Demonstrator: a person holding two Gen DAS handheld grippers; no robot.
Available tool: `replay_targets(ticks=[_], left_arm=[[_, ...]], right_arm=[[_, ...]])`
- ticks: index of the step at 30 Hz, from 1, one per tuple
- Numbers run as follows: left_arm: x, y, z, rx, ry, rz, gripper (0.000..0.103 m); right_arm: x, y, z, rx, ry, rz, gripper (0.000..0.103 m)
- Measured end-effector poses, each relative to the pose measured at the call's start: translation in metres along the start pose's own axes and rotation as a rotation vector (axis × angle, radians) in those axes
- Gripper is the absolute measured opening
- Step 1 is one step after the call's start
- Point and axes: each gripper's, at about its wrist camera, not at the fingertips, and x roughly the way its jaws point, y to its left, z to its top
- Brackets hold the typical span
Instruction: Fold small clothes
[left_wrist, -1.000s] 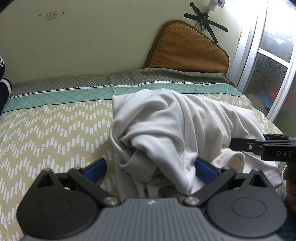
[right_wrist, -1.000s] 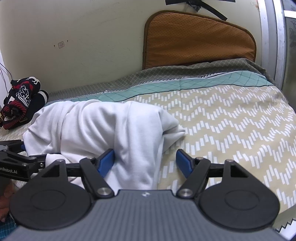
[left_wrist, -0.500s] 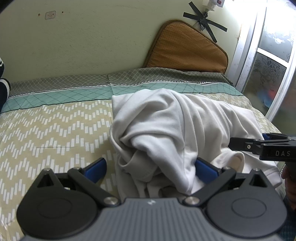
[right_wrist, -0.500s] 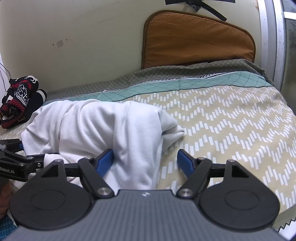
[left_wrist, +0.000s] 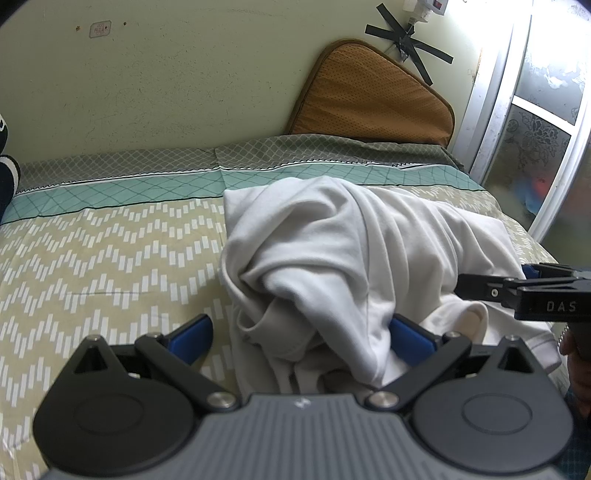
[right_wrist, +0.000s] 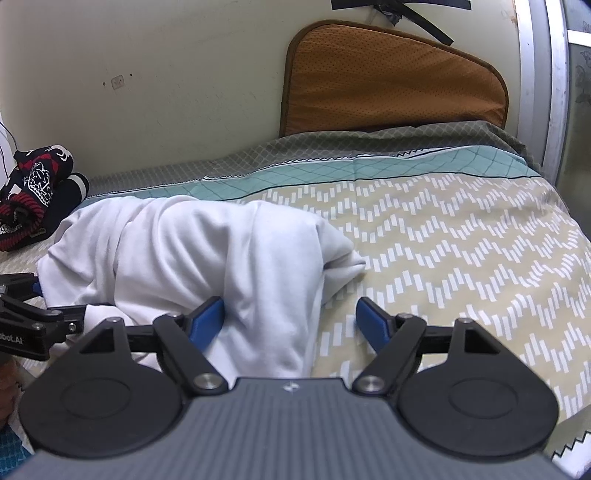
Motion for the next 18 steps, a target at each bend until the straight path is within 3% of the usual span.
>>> replay_targets(ticks=[8, 12, 18], left_arm=[[0.000, 0.001, 0.000, -0.005, 0.002, -0.003, 0.103], [-0.008, 0.008, 0.002, -0.056, 0.009, -0.030, 0.103], [-0.039, 0.037, 0.015, -0.189, -0.045, -0.107, 0.103]], right_arm=[[0.001, -0.001, 0.001, -0.006, 0.003, -0.005, 0.082], [0.001, -0.002, 0.002, -0.013, 0.006, -0.001, 0.082], [-0.023, -0.041, 0.000, 0.084, -0.040, 0.106, 0.087]])
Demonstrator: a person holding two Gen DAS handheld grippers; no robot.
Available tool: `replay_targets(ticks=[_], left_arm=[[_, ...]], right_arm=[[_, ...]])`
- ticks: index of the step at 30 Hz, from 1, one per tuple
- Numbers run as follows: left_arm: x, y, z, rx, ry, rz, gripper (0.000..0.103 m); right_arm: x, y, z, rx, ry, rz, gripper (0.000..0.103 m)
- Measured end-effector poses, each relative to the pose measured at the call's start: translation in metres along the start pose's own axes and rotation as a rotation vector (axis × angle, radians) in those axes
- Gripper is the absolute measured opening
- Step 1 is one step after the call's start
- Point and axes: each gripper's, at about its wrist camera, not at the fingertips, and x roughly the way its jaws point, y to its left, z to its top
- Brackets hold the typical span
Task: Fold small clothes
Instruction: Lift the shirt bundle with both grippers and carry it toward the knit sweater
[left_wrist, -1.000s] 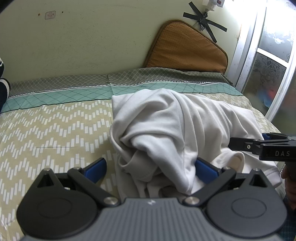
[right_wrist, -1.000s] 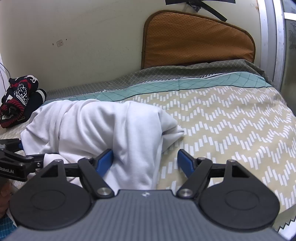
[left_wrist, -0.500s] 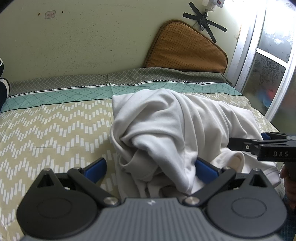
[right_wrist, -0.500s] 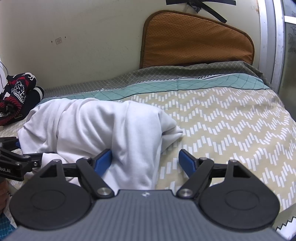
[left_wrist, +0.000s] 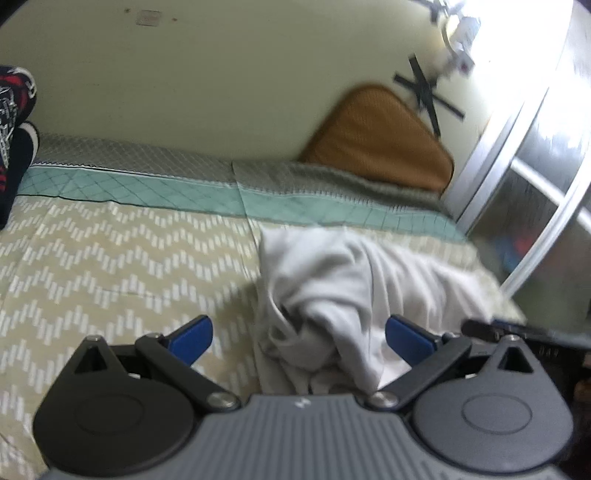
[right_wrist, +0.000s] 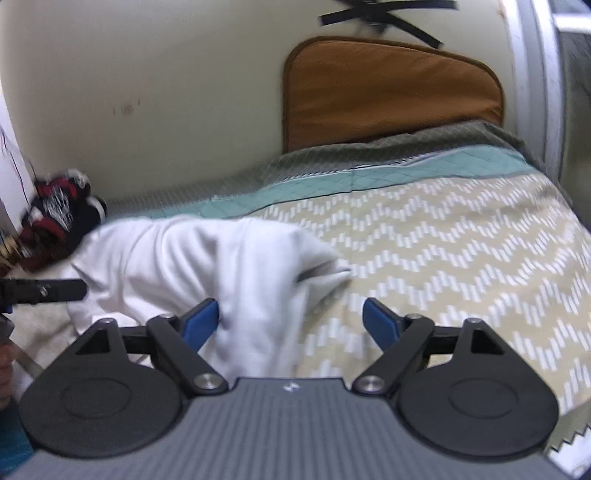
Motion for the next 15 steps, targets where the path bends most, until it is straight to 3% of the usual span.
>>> replay_targets(ticks=[4, 9, 15], left_arm=[[0.016, 0.008, 0.011, -0.050, 0.075, -0.052, 0.103], [0.046, 0.005, 0.012, -0.048, 0.151, -0.116, 0.103], [0.060, -0.020, 0.001, 0.068, 0.109, -0.076, 0.102]], right_arm=[[-0.004, -0.027, -0.002, 0.100, 0.045, 0.086, 0.089], [0.003, -0.023, -0.004, 0.134, 0.078, 0.157, 0.089], [0.034, 0.016, 0.003, -0.004, 0.085, 0.160, 0.090]])
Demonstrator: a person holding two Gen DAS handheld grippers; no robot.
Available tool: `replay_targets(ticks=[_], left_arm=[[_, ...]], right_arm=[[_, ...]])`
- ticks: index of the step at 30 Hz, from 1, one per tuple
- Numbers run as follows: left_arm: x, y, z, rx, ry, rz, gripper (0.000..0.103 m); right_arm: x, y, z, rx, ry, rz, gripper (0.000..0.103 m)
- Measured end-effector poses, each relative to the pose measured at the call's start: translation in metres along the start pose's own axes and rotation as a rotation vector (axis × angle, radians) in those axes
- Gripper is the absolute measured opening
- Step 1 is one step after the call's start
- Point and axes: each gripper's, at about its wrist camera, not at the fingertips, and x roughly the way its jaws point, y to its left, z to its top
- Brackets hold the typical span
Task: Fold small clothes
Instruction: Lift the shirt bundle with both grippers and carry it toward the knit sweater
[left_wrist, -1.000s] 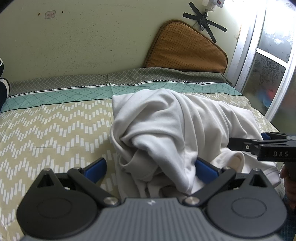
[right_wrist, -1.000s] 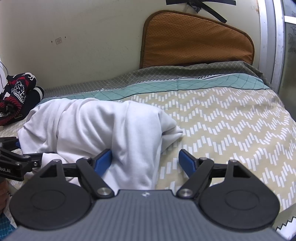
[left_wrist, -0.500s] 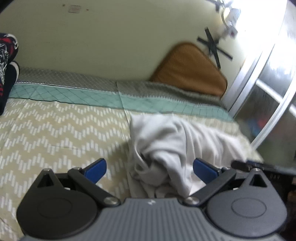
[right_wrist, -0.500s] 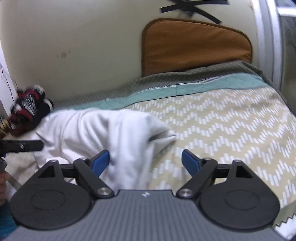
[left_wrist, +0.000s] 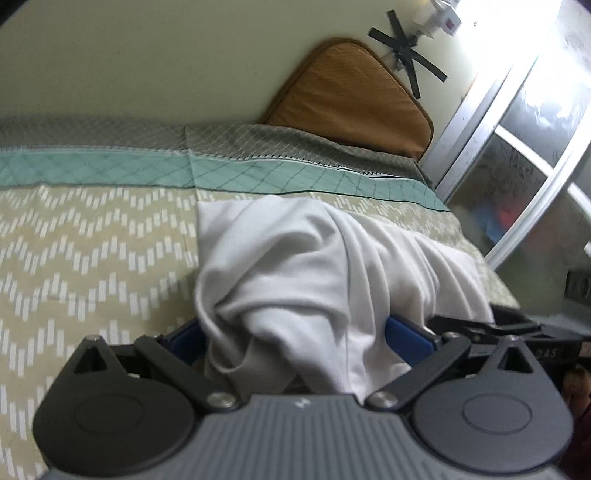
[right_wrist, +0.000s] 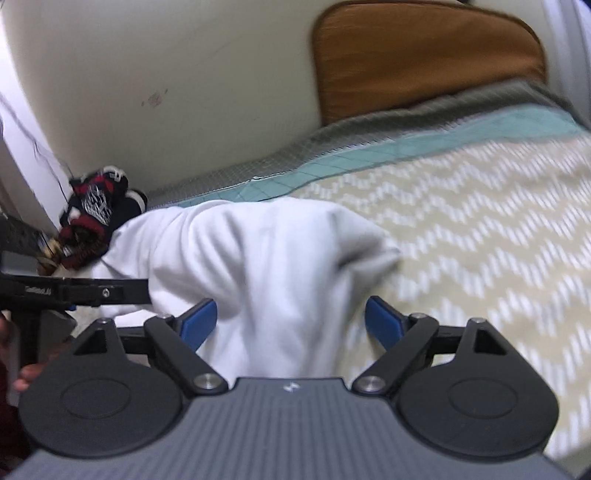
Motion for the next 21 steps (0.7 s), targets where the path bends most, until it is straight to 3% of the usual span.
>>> replay_targets(ticks=[2, 3, 4, 7, 10, 17, 21], left_arm=[[0.003, -0.005, 0.000, 0.033, -0.015, 0.033, 0.097], [0.002, -0.007, -0.001, 0.049, -0.026, 0.049, 0.086], [0.001, -0.009, -0.001, 0.061, -0.030, 0.043, 0.074], [-0.003, -0.011, 0.005, 0.055, -0.039, 0.023, 0.054], [-0.010, -0.016, 0.014, 0.076, -0.060, 0.010, 0.038], [-0.028, -0.038, 0.068, 0.140, -0.187, -0.012, 0.035], [-0.020, -0.050, 0.109, 0.156, -0.236, 0.011, 0.035]], right_arm=[[0.011, 0.013, 0.002, -0.057, -0.010, -0.026, 0.089], [0.015, 0.020, 0.001, -0.092, -0.015, -0.051, 0.086], [0.019, 0.025, 0.002, -0.115, -0.021, -0.069, 0.077], [0.013, 0.032, 0.004, -0.137, -0.060, -0.090, 0.049], [0.001, 0.036, 0.011, -0.153, -0.103, -0.088, 0.036], [-0.025, 0.051, 0.060, -0.235, -0.261, -0.120, 0.032], [-0.029, 0.039, 0.100, -0.244, -0.321, -0.130, 0.031]])
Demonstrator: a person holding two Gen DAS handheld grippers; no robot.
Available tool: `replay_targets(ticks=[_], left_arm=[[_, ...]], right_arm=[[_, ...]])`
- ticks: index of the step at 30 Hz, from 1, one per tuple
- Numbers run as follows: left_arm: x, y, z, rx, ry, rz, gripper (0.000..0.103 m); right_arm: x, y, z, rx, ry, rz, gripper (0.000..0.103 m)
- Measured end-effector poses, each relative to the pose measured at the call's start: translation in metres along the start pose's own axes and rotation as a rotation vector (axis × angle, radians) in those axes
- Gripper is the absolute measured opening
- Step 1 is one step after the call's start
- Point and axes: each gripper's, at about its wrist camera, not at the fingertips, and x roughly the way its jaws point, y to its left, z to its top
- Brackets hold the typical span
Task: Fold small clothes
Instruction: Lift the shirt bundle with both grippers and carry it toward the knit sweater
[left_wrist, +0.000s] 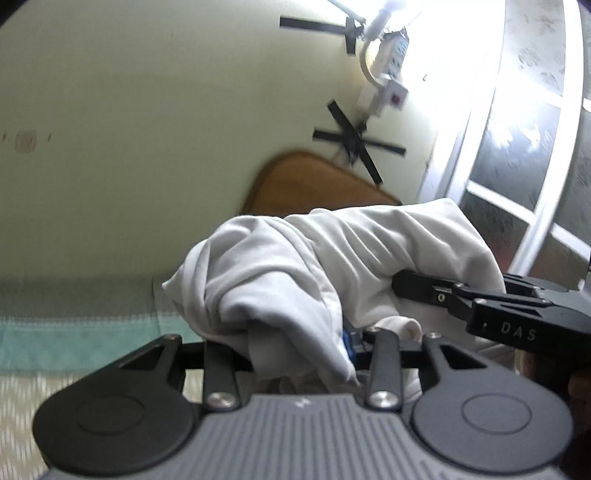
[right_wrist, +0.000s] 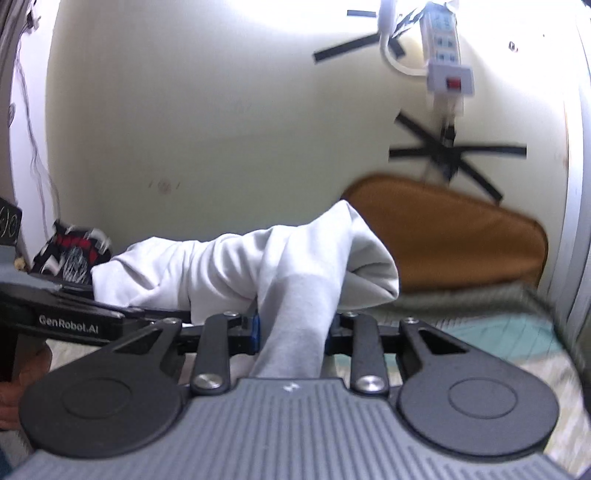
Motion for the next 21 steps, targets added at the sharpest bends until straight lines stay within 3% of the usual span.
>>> replay_targets(ticks=[6, 10, 13, 17, 21], left_arm=[[-0.002, 0.017, 0.025, -0.086, -0.058, -0.001, 0.035], [-0.040, 0.049, 0.030, -0.158, -0.139, -0.006, 0.035], [-0.095, 0.079, 0.038, -0.186, -0.234, 0.027, 0.035], [-0.183, 0.121, 0.049, -0.171, -0.343, 0.159, 0.035], [-0.260, 0.161, 0.063, -0.128, -0.411, 0.354, 0.034]], right_arm=[[0.014, 0.008, 0.037, 0.011, -0.030, 0.023, 0.026], [0.013, 0.043, 0.063, -0.041, -0.067, 0.088, 0.025], [0.020, 0.082, 0.088, -0.082, -0.098, 0.150, 0.025], [0.036, 0.152, 0.120, -0.104, -0.134, 0.288, 0.025], [0.068, 0.222, 0.148, -0.048, -0.151, 0.463, 0.024]])
